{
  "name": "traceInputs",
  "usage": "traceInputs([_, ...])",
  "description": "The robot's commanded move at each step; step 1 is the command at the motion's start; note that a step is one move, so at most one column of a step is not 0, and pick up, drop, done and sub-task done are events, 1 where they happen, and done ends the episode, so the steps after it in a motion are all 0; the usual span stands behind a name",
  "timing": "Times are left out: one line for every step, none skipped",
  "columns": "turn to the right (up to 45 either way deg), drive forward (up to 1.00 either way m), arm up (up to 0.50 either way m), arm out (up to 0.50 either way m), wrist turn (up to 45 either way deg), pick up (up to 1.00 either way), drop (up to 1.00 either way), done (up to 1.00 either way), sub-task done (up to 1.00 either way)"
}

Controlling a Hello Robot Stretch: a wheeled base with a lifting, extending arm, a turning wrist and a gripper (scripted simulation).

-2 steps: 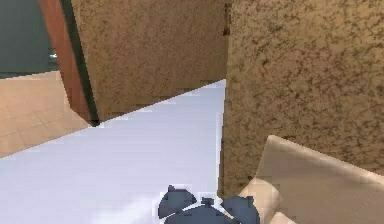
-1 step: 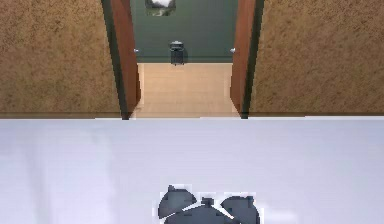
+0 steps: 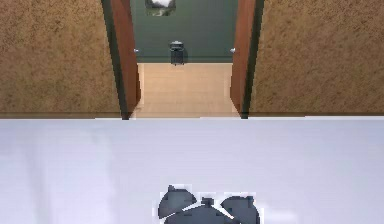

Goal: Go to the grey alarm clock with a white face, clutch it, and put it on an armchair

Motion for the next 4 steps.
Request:
traceInputs([0.0, 0.00, 0.00, 0.34, 0.0, 0.00, 0.00, 0.00, 0.00])
traceInputs([0.0, 0.00, 0.00, 0.00, 45.0, 0.00, 0.00, 0.00, 0.00])
traceInputs([0.0, 0.00, 0.00, 0.00, 45.0, 0.00, 0.00, 0.00, 0.00])
traceInputs([0.0, 0.00, 0.00, 0.00, 39.0, 0.00, 0.00, 0.00, 0.00])
